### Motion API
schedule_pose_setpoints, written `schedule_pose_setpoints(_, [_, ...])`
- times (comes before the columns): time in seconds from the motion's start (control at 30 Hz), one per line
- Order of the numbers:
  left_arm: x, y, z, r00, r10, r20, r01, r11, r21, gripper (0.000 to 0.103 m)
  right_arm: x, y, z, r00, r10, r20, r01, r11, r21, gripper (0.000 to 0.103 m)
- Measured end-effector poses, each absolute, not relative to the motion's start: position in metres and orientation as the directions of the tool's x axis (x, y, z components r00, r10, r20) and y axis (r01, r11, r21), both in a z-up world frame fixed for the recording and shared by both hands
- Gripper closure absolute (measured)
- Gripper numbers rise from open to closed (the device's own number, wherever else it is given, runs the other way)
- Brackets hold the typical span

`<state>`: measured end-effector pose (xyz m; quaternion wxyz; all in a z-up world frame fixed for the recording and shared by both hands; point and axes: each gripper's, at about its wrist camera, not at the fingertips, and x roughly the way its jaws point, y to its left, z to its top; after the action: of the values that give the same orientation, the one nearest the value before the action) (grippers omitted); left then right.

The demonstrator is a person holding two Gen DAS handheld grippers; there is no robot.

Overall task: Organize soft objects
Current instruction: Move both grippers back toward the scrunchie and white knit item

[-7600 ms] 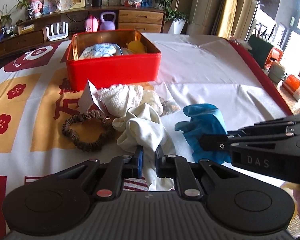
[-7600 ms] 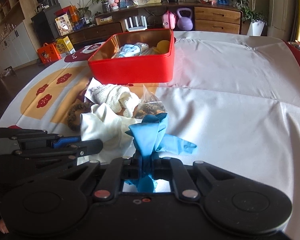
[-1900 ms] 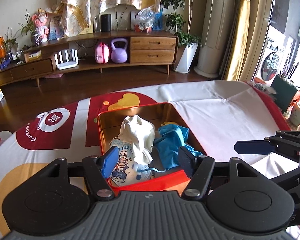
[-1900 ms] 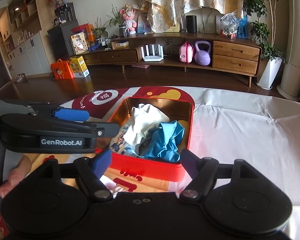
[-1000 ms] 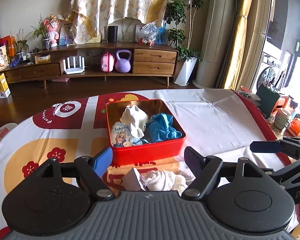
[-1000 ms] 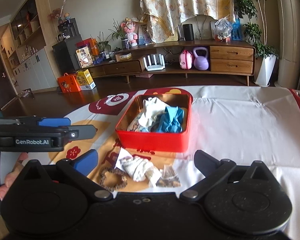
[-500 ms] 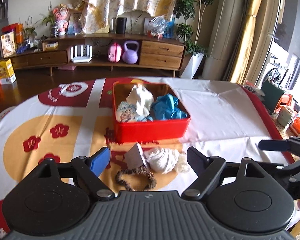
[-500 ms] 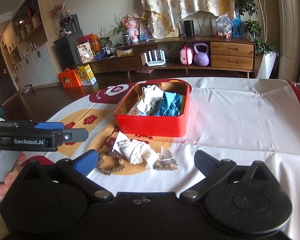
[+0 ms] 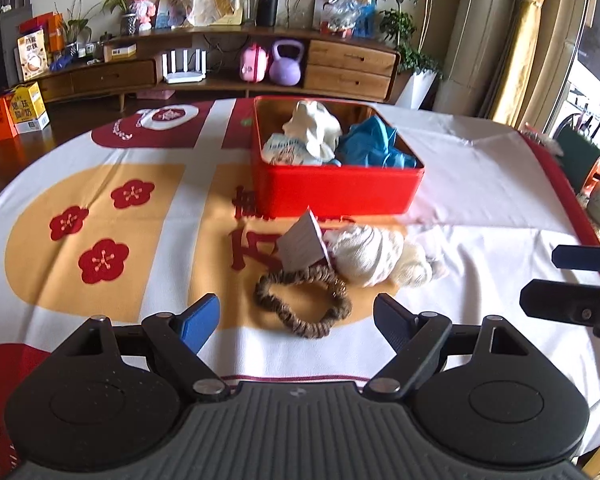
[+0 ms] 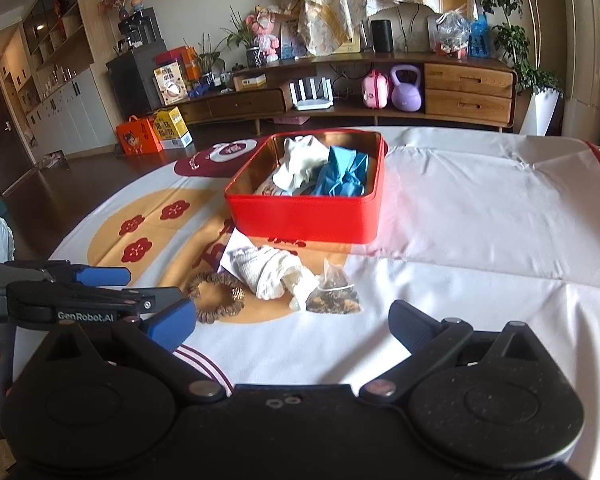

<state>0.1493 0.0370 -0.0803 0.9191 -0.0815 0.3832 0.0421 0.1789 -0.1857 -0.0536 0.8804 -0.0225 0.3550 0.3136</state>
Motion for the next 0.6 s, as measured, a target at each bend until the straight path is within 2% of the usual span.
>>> schedule_pose_setpoints(0.6, [0.163, 0.023, -0.123, 0.696, 0.013, -0.718, -0.092, 0.993, -0.072, 0.019, 0.214, -0.14, -0.067, 0.46, 0.58, -0.673, -0.656, 0.732, 0.183, 0.004])
